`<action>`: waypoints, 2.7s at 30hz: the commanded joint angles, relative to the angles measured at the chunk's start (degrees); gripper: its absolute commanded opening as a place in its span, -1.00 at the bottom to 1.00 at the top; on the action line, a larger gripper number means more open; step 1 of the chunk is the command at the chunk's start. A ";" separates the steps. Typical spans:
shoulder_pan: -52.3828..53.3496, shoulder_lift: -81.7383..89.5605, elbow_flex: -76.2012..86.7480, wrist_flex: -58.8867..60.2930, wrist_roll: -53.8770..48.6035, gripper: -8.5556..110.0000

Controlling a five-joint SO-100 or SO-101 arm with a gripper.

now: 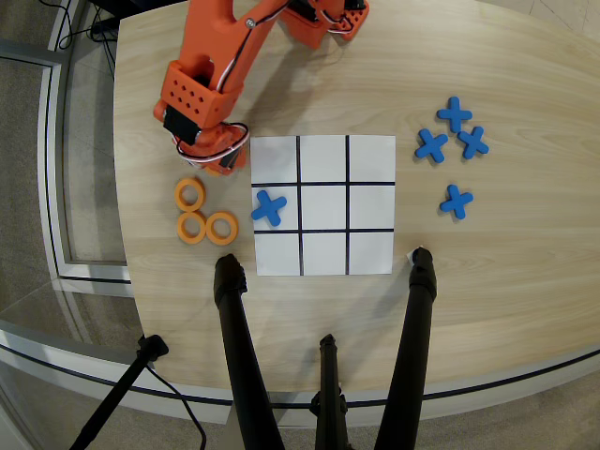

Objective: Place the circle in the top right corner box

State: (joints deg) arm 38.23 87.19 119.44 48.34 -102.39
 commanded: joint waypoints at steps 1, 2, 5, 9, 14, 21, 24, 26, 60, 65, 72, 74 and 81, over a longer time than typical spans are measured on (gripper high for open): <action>1.93 -0.26 0.97 1.76 -1.05 -0.64; 2.11 -0.35 0.79 1.76 -1.05 -0.64; 2.20 -0.53 0.79 2.02 -1.05 -0.72; 2.20 -0.26 1.41 2.02 -1.41 -0.86; 2.55 0.97 2.20 2.02 -1.41 -0.86; -0.88 16.52 1.67 8.26 -1.14 -0.86; -5.80 25.66 1.41 14.50 -0.88 -0.86; -12.13 30.94 2.02 17.75 1.14 -0.86; -30.94 -22.15 -37.62 -4.13 23.91 -0.86; -30.59 -26.28 -42.89 -3.08 24.70 -0.86; -29.44 -28.56 -46.93 -0.18 24.35 -0.86; -29.36 -28.56 -46.93 -0.09 24.26 -0.86; -29.79 -27.86 -46.93 1.32 25.66 -0.76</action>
State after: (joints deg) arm 8.70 58.27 74.88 49.39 -77.26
